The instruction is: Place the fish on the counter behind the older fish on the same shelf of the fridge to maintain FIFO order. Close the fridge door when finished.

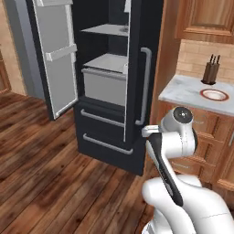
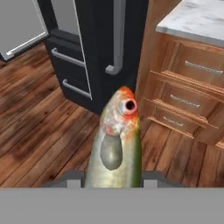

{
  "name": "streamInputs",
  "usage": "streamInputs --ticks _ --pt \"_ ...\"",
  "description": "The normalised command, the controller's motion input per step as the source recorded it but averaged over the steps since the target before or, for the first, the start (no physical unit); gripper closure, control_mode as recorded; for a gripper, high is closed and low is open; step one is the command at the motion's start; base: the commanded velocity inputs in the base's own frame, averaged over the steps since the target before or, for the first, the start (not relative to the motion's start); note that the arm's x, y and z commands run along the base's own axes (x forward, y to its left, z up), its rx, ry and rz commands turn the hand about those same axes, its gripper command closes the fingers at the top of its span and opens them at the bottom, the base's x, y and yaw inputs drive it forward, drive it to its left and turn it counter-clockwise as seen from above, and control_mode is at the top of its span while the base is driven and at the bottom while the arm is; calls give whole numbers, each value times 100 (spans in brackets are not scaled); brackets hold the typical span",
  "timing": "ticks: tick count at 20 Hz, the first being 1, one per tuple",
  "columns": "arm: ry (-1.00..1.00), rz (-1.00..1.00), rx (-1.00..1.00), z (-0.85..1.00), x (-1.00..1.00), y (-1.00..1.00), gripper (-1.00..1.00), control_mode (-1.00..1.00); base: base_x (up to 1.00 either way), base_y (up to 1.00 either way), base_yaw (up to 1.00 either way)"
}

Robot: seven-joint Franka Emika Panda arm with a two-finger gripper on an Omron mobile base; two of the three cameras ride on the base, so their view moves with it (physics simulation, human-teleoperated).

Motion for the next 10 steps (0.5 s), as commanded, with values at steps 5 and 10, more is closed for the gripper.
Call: streamInputs --ticks 5,10 --pt "0 0 0 0 0 0 100 100 43 73 22" --pt "0 0 0 0 0 0 100 100 74 96 -12"
